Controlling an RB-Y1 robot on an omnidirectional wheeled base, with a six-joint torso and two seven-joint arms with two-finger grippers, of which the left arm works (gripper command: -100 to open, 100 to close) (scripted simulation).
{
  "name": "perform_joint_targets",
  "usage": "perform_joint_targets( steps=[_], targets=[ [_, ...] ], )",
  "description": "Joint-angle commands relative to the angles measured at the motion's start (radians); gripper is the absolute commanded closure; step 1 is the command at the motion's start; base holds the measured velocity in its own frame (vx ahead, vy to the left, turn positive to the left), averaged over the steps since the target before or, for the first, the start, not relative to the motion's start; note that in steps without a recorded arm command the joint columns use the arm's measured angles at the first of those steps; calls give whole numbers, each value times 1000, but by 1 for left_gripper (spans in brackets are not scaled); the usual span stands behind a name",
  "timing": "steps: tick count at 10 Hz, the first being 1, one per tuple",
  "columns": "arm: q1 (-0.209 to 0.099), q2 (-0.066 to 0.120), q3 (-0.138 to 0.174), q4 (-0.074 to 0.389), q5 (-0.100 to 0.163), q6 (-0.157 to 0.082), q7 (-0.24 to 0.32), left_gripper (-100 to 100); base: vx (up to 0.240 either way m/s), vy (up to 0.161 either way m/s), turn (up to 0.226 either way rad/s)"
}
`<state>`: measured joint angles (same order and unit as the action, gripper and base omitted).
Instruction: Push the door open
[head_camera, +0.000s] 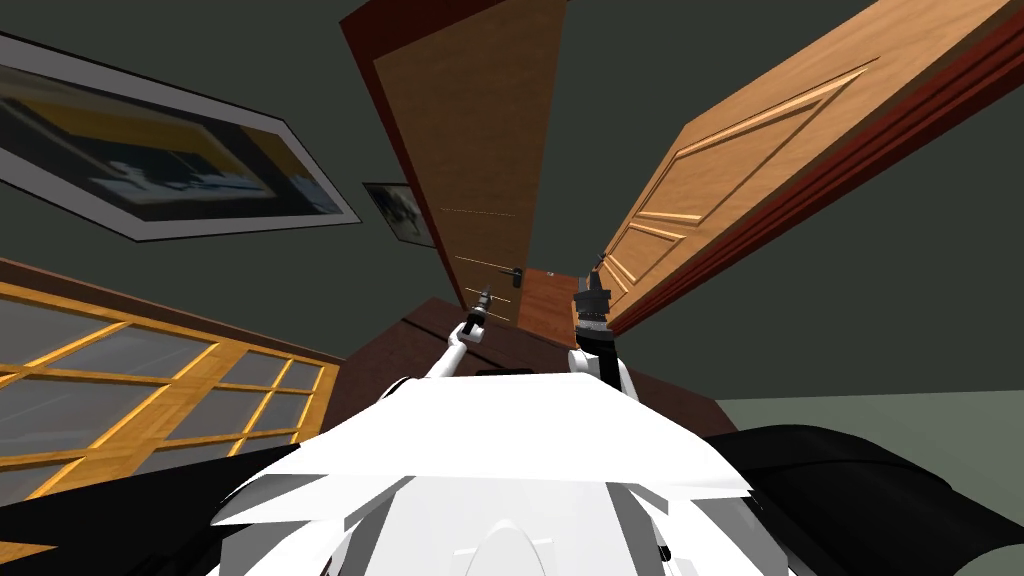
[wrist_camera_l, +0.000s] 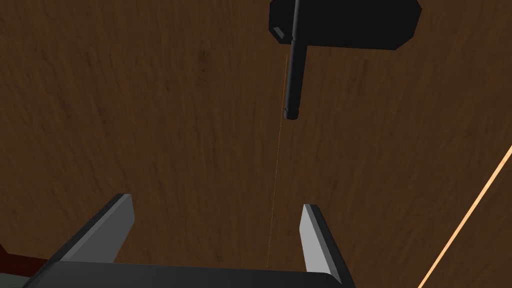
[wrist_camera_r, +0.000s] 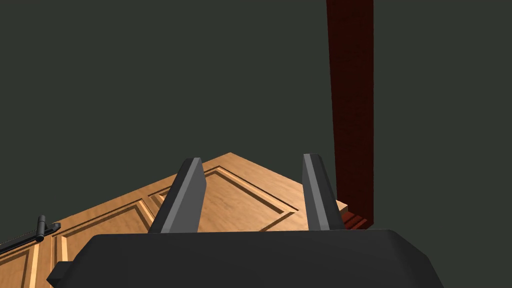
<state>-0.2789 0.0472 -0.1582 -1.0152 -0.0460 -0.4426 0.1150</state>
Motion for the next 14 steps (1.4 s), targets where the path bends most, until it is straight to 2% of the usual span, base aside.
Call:
perform_joint_targets(
  steps=[1, 6, 11, 14],
  targets=[
    [-27, -5, -3, 40, 0, 2, 3, -100, 103, 7, -29],
    [-90, -25, -11, 145, -1, 2, 9, -100, 91, -5, -22],
    [-141, -45, -18, 228, -2, 1, 13, -100, 82, -2, -17],
    [-184, -67, -25, 300, -2, 1, 17, -100, 106, 2, -24]
  ],
)
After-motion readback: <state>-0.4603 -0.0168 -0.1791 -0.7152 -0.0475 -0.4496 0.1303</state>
